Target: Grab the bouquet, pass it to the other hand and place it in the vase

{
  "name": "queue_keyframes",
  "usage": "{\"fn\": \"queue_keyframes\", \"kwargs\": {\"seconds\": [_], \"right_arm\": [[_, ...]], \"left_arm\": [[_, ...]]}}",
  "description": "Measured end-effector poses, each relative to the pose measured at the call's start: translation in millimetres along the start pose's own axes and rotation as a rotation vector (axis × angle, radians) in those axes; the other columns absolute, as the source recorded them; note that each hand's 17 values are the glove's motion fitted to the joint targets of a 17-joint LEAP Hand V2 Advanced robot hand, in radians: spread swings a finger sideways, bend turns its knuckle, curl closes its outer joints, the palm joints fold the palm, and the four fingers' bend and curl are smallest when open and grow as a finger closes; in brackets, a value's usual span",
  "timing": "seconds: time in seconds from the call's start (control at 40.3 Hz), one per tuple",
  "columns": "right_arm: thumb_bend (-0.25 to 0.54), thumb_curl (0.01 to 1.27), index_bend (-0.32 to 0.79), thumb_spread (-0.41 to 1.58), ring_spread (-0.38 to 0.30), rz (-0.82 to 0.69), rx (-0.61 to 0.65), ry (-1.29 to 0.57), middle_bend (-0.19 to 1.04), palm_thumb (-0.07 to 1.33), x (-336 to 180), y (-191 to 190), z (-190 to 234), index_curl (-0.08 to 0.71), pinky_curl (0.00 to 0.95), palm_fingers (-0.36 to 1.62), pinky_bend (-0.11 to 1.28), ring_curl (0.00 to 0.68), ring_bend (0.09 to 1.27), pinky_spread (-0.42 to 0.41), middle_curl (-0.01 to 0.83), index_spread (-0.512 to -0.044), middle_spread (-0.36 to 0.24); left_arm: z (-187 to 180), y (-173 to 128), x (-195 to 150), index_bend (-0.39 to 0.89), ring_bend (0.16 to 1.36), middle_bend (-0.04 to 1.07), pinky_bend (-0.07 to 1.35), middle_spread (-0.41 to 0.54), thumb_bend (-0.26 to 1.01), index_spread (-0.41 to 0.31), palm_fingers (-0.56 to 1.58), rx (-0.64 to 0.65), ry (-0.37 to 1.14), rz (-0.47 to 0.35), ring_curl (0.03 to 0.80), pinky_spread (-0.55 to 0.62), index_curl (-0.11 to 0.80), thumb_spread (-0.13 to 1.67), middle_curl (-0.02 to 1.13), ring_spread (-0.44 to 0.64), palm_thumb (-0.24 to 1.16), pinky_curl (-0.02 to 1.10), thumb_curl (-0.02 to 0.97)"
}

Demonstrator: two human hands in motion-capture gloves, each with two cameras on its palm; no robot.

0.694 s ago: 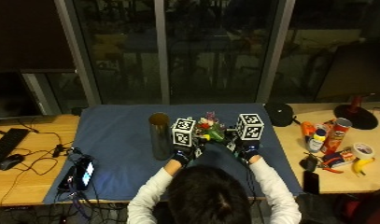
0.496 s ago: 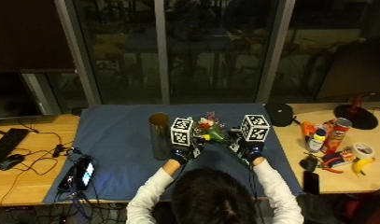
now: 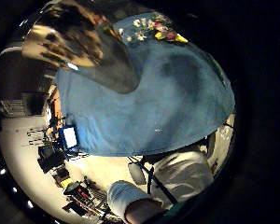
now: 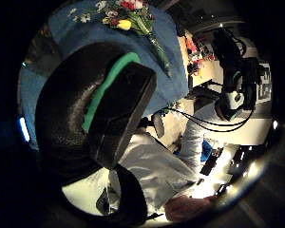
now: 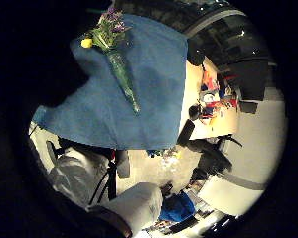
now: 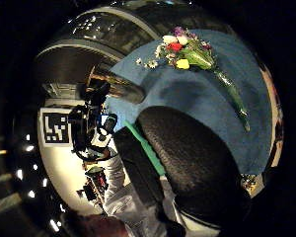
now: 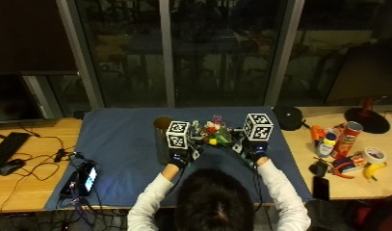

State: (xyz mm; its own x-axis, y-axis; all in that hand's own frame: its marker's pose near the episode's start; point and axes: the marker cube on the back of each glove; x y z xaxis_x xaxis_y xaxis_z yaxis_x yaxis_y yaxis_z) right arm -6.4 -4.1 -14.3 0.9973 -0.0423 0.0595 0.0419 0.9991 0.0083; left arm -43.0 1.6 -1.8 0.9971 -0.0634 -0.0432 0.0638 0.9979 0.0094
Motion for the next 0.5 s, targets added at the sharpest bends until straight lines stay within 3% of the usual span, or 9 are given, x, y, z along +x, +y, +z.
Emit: {"fn": "queue_keyframes", "kwargs": {"seconds": [0.248,0.397,0.496], "right_arm": [[-0.004,0.19,0.08,1.13,0.137,0.126,-0.017,0.027,0.2,0.25,21,-22,-24,0.191,0.313,0.41,0.56,0.246,0.5,0.198,0.258,-0.25,0.05],[-0.009,0.22,0.03,1.13,0.057,0.234,0.001,-0.03,0.21,0.29,49,-41,-35,0.155,0.356,0.55,0.67,0.3,0.63,0.135,0.286,-0.2,0.057],[-0.007,0.23,0.07,1.12,-0.032,0.276,-0.013,-0.101,0.3,0.32,67,-51,-30,0.154,0.354,0.72,0.67,0.314,0.64,0.049,0.328,-0.203,-0.003]], "left_arm": [[-19,10,-3,0.12,0.62,0.19,0.46,0.219,-0.01,0.022,0.24,0.07,0.021,0.02,0.262,0.3,0.193,1.21,0.28,0.28,0.08,0.29,0.16],[-28,16,-3,0.11,0.63,0.19,0.48,0.241,-0.03,0.042,0.21,0.101,0.044,0.055,0.272,0.31,0.193,1.18,0.29,0.28,0.04,0.31,0.17],[-28,21,1,0.11,0.65,0.19,0.49,0.245,-0.04,0.049,0.19,0.113,0.069,0.081,0.276,0.31,0.194,1.12,0.3,0.29,0.0,0.32,0.179]]}}
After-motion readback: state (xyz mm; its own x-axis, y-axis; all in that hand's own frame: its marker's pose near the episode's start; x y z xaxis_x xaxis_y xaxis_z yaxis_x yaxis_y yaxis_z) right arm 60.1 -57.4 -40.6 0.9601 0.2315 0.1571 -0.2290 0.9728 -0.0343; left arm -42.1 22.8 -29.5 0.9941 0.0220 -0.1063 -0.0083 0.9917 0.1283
